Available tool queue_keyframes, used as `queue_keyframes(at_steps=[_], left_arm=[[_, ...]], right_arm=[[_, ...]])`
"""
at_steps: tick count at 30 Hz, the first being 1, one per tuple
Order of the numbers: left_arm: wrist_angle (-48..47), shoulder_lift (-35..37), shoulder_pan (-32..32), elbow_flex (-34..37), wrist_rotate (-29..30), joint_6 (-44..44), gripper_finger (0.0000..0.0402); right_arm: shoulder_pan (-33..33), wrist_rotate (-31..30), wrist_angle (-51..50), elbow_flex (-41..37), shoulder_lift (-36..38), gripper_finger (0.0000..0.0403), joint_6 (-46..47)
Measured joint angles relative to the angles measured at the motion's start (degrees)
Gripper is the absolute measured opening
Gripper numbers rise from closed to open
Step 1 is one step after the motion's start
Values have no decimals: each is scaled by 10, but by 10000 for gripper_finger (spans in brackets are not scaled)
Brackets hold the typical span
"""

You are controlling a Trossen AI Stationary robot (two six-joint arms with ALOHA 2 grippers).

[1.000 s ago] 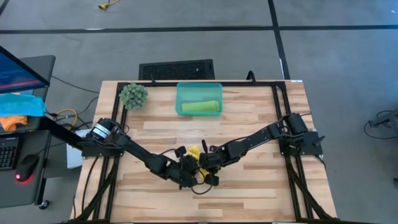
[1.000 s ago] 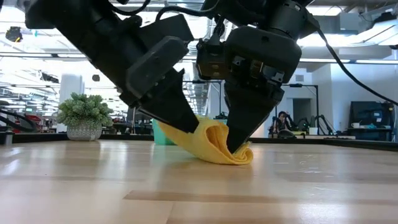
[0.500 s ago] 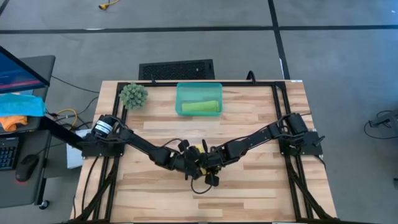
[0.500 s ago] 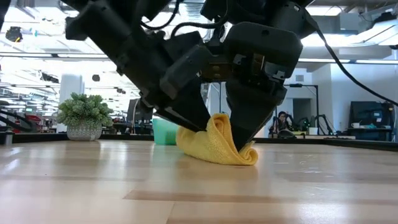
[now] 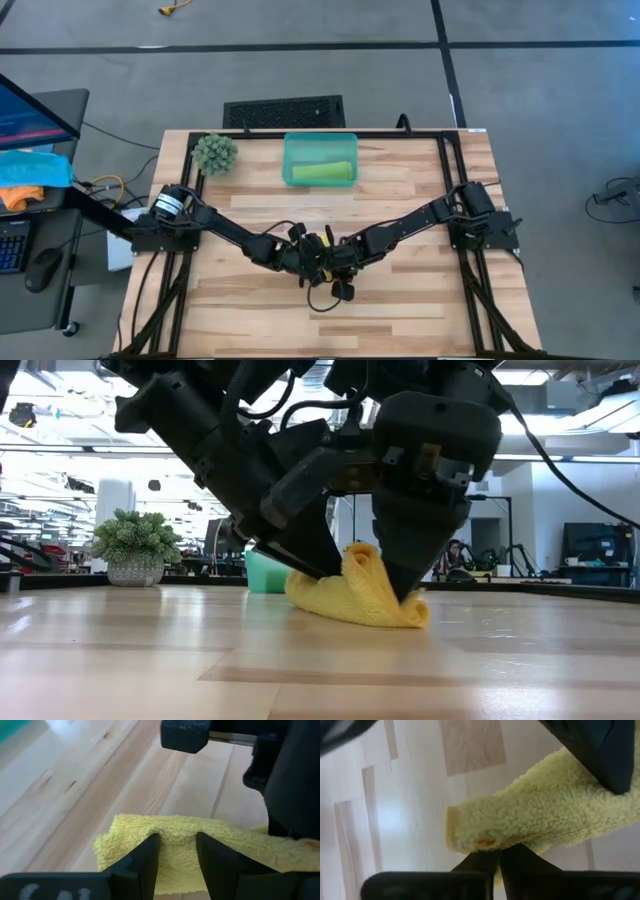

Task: Roll microfiber towels into tight, uniform cylinder then place into a basket
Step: Roll the yellow microfiber cloth

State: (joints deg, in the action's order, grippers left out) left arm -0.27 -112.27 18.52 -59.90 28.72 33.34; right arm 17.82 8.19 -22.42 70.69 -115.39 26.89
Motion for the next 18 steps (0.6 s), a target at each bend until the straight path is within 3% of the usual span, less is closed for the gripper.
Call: queue_keyframes(at_steps=[9, 18], left_arm=[[-12, -1, -5, 0, -44, -25, 127], [-22, -1, -13, 0, -71, -42, 127]], right_arm=[[0, 5, -13, 0, 0, 74, -18], [-4, 29, -30, 0, 1, 73, -31]])
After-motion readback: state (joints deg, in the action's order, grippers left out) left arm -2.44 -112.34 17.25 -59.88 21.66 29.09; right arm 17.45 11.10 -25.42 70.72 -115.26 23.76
